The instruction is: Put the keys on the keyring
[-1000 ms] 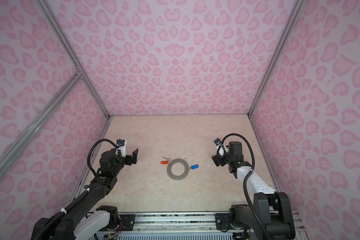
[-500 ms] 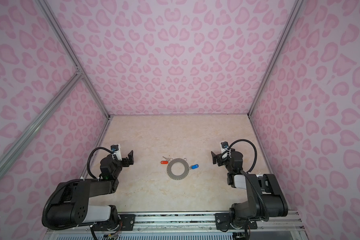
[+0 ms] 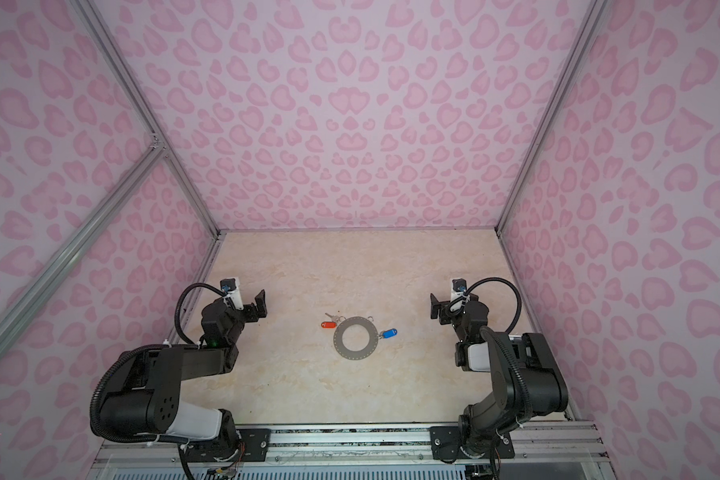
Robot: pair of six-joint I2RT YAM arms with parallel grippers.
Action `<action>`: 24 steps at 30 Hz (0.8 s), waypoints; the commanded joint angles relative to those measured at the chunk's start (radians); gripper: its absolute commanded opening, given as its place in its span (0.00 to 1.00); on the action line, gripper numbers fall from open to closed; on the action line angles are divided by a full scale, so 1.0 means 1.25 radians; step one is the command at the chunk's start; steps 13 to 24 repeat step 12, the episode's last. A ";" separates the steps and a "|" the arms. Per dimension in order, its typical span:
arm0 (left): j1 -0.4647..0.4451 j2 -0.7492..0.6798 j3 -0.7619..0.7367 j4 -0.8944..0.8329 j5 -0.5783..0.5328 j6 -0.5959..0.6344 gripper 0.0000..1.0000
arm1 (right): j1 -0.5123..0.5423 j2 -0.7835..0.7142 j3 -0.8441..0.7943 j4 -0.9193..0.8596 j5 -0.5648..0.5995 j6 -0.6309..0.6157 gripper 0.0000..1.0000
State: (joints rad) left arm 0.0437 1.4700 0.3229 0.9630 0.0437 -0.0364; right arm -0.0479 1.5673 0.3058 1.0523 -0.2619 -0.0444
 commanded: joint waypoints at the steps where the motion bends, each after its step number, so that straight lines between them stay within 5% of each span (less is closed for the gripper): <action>1: -0.001 0.007 0.015 0.002 -0.010 -0.004 0.97 | 0.001 0.000 -0.003 0.031 0.006 0.000 1.00; 24: -0.008 0.001 0.008 0.007 -0.021 -0.003 0.97 | 0.001 0.001 -0.005 0.042 0.006 0.005 1.00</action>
